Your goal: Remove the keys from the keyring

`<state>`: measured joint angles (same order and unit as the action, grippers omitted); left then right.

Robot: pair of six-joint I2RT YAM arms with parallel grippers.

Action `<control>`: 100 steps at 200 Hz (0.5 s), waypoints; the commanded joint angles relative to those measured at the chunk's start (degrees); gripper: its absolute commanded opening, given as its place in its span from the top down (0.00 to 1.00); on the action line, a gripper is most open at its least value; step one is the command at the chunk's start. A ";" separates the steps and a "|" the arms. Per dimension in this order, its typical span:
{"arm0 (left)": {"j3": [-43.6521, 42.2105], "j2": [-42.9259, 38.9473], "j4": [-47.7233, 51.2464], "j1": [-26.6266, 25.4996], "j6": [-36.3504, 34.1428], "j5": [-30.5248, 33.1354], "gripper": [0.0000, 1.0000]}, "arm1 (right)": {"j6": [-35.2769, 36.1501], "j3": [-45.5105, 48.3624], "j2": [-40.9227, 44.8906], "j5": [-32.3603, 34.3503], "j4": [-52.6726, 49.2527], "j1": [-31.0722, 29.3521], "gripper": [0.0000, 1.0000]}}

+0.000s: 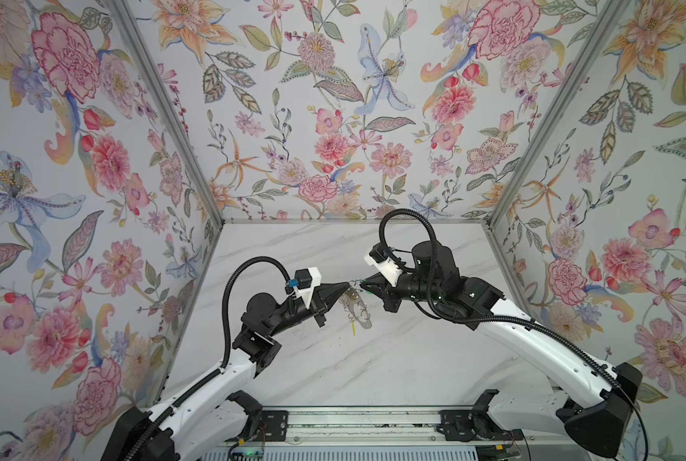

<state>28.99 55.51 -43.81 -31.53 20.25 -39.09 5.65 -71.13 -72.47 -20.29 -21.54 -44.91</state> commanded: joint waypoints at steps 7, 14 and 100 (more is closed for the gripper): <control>-0.09 -1.95 -6.03 1.69 1.03 -1.32 1.00 | -0.93 0.52 0.10 5.44 -0.29 1.41 1.00; 0.12 -1.74 -5.67 1.73 0.70 -1.47 1.00 | -0.82 0.39 -0.05 6.31 -0.50 1.30 1.00; -4.15 -2.69 4.57 -6.75 -22.24 19.83 1.00 | -1.69 7.19 0.05 14.77 9.70 0.79 1.00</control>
<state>28.12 55.29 -37.34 -36.58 6.50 -29.63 5.45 -66.81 -72.49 -15.07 -18.00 -45.36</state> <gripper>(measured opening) 0.049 0.050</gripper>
